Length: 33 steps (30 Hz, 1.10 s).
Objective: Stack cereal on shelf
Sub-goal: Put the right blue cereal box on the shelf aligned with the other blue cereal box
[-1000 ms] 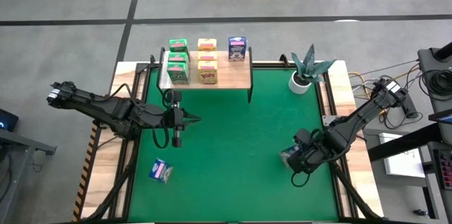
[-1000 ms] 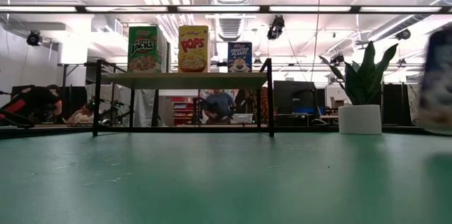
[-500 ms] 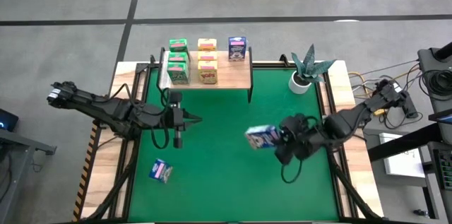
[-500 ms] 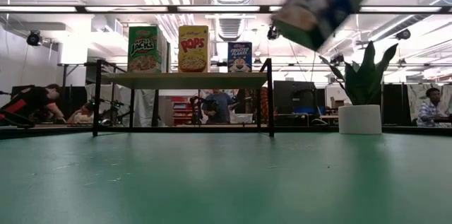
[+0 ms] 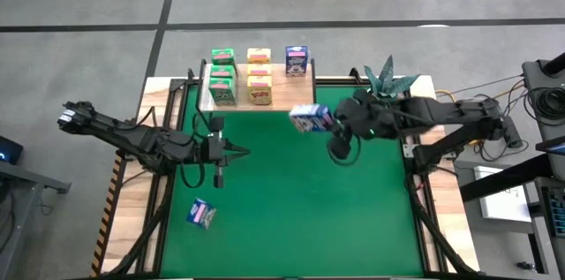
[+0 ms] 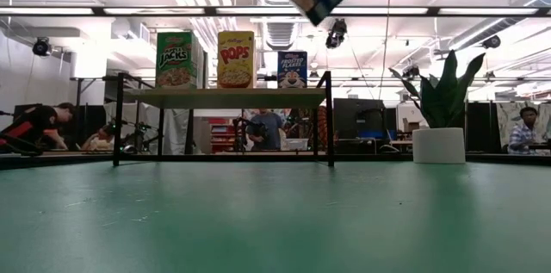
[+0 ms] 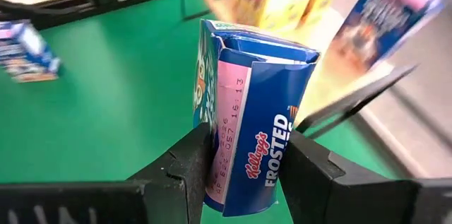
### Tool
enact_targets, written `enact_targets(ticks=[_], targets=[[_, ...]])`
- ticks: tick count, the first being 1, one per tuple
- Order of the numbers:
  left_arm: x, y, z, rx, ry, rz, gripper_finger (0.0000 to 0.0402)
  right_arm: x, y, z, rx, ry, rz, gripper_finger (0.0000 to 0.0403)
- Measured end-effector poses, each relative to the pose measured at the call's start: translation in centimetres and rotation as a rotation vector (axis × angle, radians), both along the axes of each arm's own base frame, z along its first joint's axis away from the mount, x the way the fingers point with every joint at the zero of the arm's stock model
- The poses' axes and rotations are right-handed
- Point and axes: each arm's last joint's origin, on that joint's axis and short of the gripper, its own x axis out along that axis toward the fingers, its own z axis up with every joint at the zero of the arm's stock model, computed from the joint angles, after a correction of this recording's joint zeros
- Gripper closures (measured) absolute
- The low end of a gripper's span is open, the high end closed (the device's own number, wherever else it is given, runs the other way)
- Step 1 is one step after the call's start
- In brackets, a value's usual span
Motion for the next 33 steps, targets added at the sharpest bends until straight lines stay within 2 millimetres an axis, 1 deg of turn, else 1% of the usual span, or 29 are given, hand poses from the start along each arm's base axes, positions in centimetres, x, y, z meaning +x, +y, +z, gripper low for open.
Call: enact_targets(ticks=[5, 11, 14, 20, 25, 28, 33], targets=[[-0.9, 0.3, -0.4, 0.011, -0.054, -0.006, 0.0402, 2.6, -3.0, 0.7, -0.067, 0.072, 0.043, 0.0266], [-1.9, 0.6, -0.4, -0.011, -0.094, -0.004, 0.0402, 5.0, -6.3, 1.0, -0.138, 0.253, 0.084, 0.0266], [-2.2, 0.7, -0.5, -0.014, -0.099, -0.003, 0.0402, 6.2, -7.7, 0.9, -0.166, 0.342, 0.099, 0.0266], [-2.2, 0.7, -0.5, -0.014, -0.098, -0.003, 0.0402, 8.5, -10.4, 0.4, -0.242, 0.456, 0.159, 0.0266], [-2.2, 0.7, -0.5, -0.013, -0.097, -0.003, 0.0402, 9.9, -12.6, -0.3, -0.29, 0.523, 0.195, 0.0266], [-2.2, 0.7, -0.5, -0.013, -0.097, -0.003, 0.0402, 10.3, -13.6, -0.7, -0.316, 0.553, 0.217, 0.0266], [-2.2, 0.7, -0.5, -0.011, -0.089, -0.004, 0.0402, 10.5, -14.8, -1.4, -0.331, 0.596, 0.236, 0.0266]])
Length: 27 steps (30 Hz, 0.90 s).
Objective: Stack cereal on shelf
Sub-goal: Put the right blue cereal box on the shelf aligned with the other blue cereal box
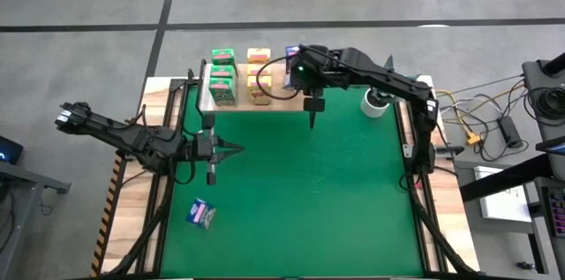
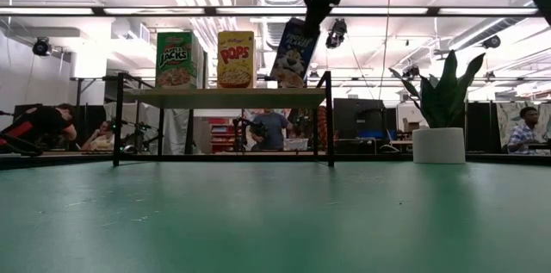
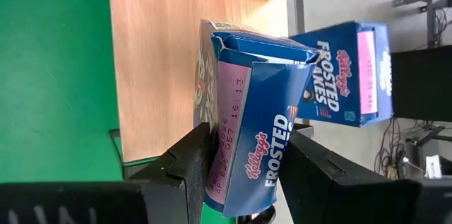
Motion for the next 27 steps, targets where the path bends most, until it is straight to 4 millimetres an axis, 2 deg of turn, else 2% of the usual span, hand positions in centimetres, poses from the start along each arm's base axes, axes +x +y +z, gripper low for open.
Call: enact_targets(ticks=[8, 19, 27], targets=[[0.0, 0.0, 0.0, 0.001, 0.0, 0.0, 0.0402, 0.6, -0.9, -1.1, 0.007, 0.028, -0.018, 0.0262], [0.0, 0.0, 0.0, 0.007, -0.001, -0.001, 0.0402, 0.7, -1.2, -0.9, -0.003, -0.004, -0.022, 0.0184], [0.0, 0.0, 0.0, 0.01, -0.002, -0.002, 0.0402, 0.6, -1.7, -0.9, -0.044, 0.004, -0.057, 0.0161]])
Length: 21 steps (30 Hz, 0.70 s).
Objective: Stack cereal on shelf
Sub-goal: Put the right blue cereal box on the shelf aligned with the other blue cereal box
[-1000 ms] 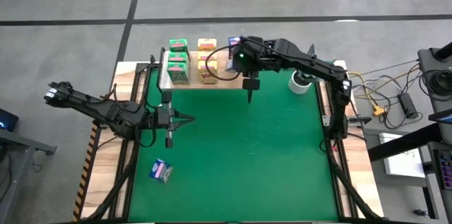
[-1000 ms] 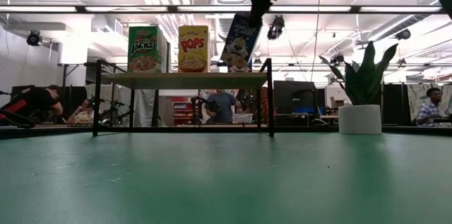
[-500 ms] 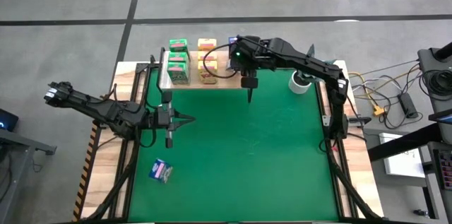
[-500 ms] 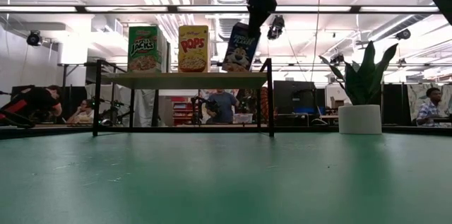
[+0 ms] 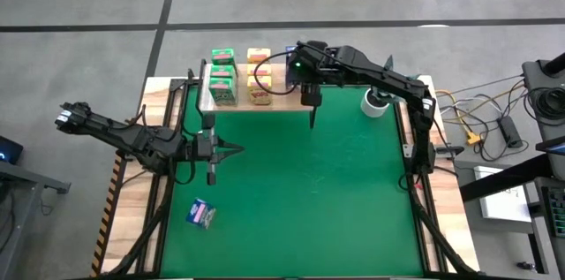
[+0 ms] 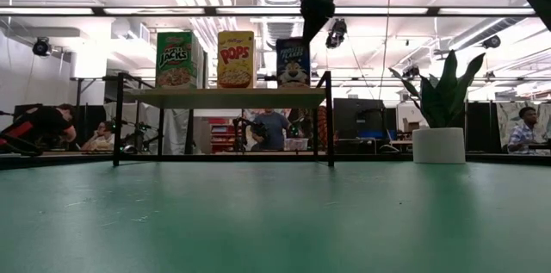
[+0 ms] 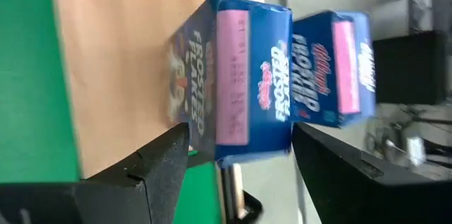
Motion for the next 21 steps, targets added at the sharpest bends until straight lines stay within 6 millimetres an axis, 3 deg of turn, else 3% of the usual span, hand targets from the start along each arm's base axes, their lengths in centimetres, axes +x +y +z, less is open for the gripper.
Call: enact_targets(ticks=[13, 21], targets=[[0.0, 0.0, 0.0, 0.001, 0.002, 0.0, 0.0402, -0.2, 0.1, 0.2, -0.029, 0.0, -0.04, 0.0162], [0.0, 0.0, -0.1, 0.003, 0.008, 0.0, 0.0402, -0.7, 1.5, 2.7, -0.05, -0.069, -0.074, 0.0181]])
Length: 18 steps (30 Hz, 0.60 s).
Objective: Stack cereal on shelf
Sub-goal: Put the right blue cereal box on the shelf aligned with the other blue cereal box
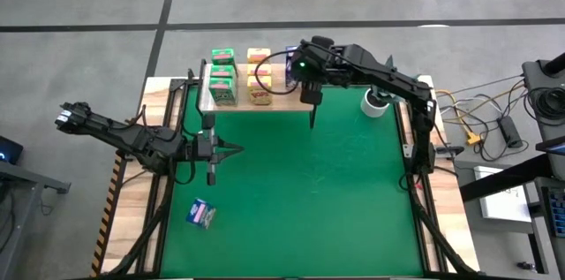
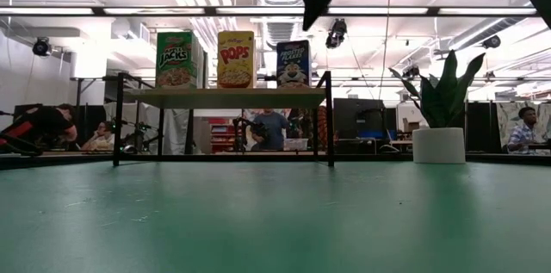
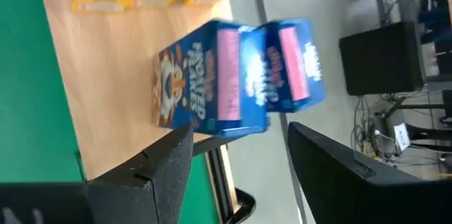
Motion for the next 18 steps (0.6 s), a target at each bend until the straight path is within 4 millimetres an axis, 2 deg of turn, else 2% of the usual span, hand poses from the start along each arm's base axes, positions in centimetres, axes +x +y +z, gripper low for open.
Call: enact_targets(ticks=[4, 8, 13, 18], targets=[[0.0, 0.0, 0.0, 0.0, 0.001, 0.0, 0.0402, -0.1, 0.8, 1.3, 0.029, -0.069, 0.022, 0.0196], [0.0, 0.0, 0.0, 0.0, 0.001, 0.0, 0.0402, 0.1, 1.4, 1.2, 0.178, -0.117, 0.132, 0.0238], [0.0, 0.0, 0.0, 0.001, 0.003, 0.0, 0.0402, 0.6, 1.3, -0.9, 0.233, -0.053, 0.125, 0.0321], [0.0, 0.0, -0.1, 0.001, 0.005, 0.0, 0.0402, 0.8, 0.5, -3.5, 0.145, 0.066, 0.051, 0.0387]])
